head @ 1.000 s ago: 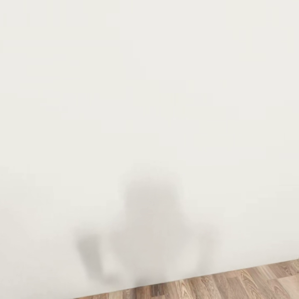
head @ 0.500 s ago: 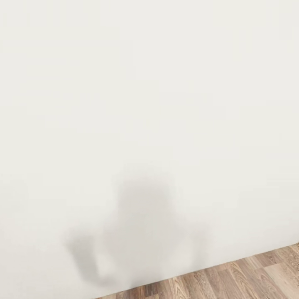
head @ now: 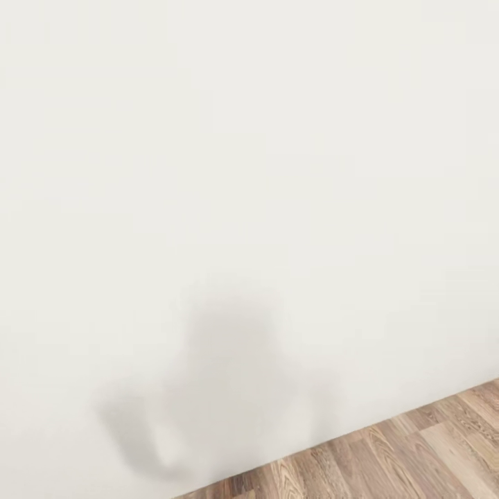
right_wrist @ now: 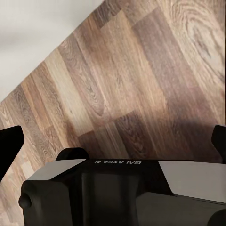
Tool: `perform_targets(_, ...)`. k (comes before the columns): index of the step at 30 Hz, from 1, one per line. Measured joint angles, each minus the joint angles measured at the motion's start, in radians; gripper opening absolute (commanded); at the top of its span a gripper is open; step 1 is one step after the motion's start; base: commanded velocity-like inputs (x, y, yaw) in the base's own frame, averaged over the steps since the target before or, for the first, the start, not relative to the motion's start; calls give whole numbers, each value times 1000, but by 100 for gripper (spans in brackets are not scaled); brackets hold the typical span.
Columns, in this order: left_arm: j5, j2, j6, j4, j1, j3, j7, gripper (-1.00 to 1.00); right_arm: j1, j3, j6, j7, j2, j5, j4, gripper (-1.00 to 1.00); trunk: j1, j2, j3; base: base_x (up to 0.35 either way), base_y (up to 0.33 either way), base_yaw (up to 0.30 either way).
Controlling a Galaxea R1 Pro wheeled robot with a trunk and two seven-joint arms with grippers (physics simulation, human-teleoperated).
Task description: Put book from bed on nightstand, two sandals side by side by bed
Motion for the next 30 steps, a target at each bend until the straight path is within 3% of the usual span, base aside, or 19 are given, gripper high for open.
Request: perform_targets(30, 1, 0, 0, 0, 0, 0, 0, 100, 0, 0, 0, 0, 0, 0, 0, 100, 0, 0, 0, 0, 0, -167)
